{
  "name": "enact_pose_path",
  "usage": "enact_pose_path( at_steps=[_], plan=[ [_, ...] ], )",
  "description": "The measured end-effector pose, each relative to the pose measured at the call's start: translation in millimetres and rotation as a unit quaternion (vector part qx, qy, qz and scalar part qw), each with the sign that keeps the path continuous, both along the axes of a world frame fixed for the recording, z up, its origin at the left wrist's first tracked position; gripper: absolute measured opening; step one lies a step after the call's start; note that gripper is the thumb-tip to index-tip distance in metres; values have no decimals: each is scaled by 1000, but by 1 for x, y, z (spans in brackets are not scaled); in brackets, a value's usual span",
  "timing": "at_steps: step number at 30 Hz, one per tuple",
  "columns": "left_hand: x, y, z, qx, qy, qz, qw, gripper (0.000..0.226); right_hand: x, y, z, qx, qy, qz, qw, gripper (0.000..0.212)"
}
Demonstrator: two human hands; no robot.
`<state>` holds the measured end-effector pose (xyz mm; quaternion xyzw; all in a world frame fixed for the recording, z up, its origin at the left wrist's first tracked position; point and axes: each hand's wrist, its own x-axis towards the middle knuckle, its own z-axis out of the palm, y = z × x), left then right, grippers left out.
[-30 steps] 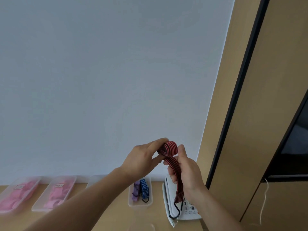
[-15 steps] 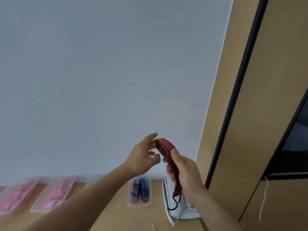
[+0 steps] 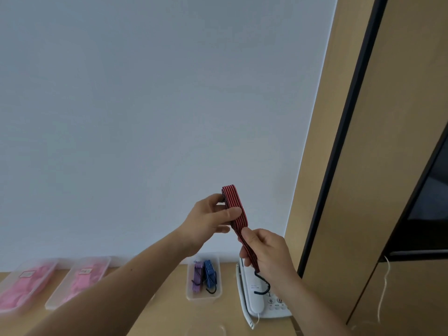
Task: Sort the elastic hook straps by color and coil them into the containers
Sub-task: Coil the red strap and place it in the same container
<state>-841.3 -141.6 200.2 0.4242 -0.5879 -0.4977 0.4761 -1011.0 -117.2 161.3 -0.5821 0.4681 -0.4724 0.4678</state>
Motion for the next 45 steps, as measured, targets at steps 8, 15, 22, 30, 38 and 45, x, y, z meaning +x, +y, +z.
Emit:
enact_pose_path(
  at_steps=[8,15,22,30,38,45],
  plan=[
    [0,0,-20,-275,-279,121,912,47,1,2,7,66,-86,2,994,41],
    [-2,-1,-27,-535,-412,152,721,57,2,0,8,102,-139,6,985,59],
    [1,0,-32,-557,-495,143,651,60,1,-3,9,125,-180,25,975,54],
    [-12,7,-33,-170,-171,83,967,66,-9,-3,7,0,-77,43,996,15],
    [-6,-3,-28,91,-48,92,990,23,-25,-20,-23,-215,318,40,923,51],
    [13,-9,-46,189,24,46,981,23,-35,-44,-31,-306,401,83,859,55]
  ],
)
